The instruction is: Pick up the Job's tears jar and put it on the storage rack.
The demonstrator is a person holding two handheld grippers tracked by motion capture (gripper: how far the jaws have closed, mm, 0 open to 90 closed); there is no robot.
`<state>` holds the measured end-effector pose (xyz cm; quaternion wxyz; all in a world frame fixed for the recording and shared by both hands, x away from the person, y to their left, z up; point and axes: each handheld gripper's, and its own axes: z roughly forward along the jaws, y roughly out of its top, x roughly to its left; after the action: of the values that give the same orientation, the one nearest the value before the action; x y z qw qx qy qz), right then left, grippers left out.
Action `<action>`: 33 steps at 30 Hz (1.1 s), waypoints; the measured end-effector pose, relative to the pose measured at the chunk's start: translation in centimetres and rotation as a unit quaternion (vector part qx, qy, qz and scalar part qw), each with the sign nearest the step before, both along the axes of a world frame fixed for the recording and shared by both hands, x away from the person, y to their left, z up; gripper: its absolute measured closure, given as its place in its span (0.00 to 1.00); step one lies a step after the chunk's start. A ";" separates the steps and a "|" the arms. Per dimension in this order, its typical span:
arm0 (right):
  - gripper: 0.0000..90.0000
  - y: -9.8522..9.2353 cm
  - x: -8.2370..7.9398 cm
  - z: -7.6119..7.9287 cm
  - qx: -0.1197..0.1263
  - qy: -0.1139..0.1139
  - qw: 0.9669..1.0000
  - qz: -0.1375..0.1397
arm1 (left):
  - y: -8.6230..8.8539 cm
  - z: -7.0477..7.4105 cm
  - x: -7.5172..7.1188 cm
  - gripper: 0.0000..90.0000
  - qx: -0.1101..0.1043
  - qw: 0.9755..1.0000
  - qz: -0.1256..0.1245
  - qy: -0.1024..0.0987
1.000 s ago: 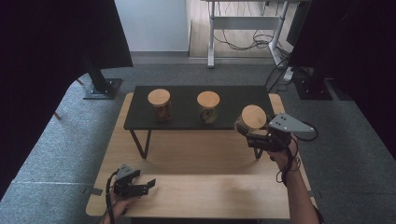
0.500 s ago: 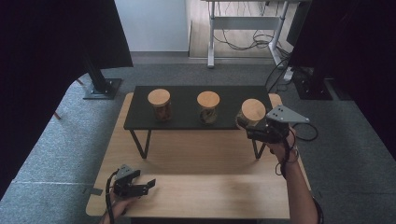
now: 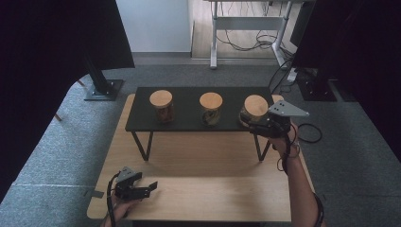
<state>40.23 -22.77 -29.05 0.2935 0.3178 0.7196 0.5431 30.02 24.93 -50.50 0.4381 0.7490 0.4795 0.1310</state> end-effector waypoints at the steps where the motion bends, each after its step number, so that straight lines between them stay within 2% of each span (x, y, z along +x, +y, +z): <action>1: 0.28 0.0 0.1 0.0 0.001 0.000 1.000 -0.003 | 0.0 0.0 0.0 0.15 0.000 1.000 0.000 0.000; 8: 0.28 0.4 1.0 -0.3 0.001 0.005 1.000 -0.010 | 0.0 0.0 0.0 0.15 0.002 1.000 -0.001 0.001; 14: 0.28 0.8 1.7 -0.8 -0.008 0.010 1.000 -0.017 | 0.0 0.0 0.0 0.15 0.003 1.000 -0.003 0.001; 25: 0.27 0.8 2.4 -1.2 0.006 0.015 1.000 -0.026 | 0.0 0.0 0.0 0.15 0.003 1.000 -0.003 0.000; 29: 0.25 1.2 2.5 -1.2 -0.017 0.015 0.999 -0.046 | 0.0 0.0 0.0 0.15 0.003 1.000 -0.003 0.000; 33: 0.25 1.2 2.5 -1.1 -0.021 0.013 0.999 -0.048 | 0.0 0.0 0.0 0.15 0.002 1.000 -0.002 0.000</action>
<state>42.72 -21.55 -30.11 0.3165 0.3532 0.7183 0.5090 30.01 24.91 -50.49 0.4365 0.7512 0.4776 0.1307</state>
